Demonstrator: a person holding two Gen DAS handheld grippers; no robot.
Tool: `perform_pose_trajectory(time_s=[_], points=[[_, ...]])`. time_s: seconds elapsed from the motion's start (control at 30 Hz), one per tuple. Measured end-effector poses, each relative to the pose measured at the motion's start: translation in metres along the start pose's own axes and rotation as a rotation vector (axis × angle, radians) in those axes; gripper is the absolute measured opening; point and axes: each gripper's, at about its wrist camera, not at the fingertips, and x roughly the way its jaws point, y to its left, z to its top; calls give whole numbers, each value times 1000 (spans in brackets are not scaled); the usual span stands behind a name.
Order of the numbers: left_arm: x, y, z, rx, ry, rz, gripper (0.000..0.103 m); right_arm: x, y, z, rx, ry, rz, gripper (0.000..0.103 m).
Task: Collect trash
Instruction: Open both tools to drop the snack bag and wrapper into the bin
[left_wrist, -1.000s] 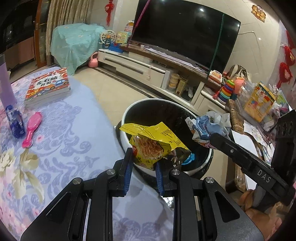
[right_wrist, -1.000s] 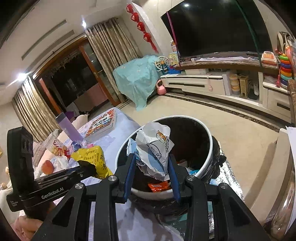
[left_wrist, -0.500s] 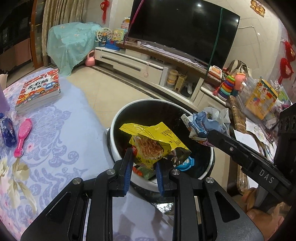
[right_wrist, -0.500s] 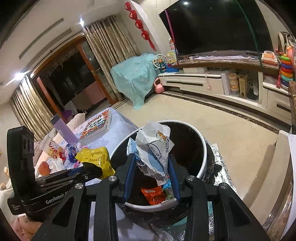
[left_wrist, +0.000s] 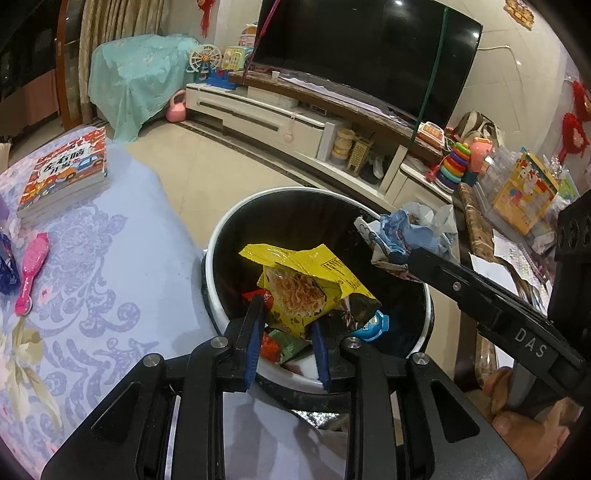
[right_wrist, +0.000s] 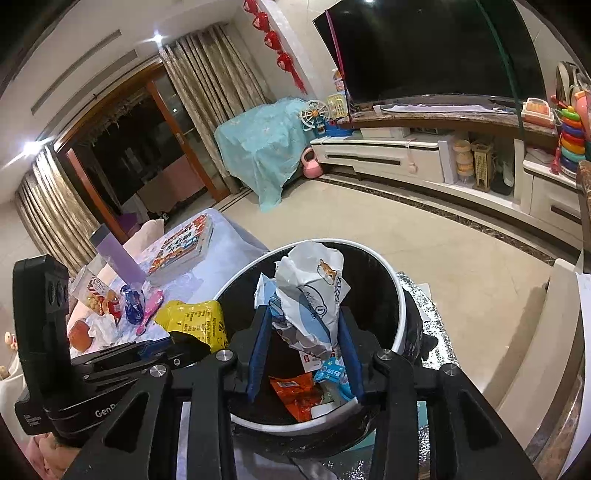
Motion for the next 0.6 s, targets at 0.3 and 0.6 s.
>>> perform_pose_trajectory(time_s=[0.3, 0.6], points=[[0, 15, -9, -27, 16, 19, 45, -2, -4, 1, 18, -4, -4, 58], [-27, 41, -30, -92, -18, 31, 54, -13, 7, -4, 15, -18, -4, 75]])
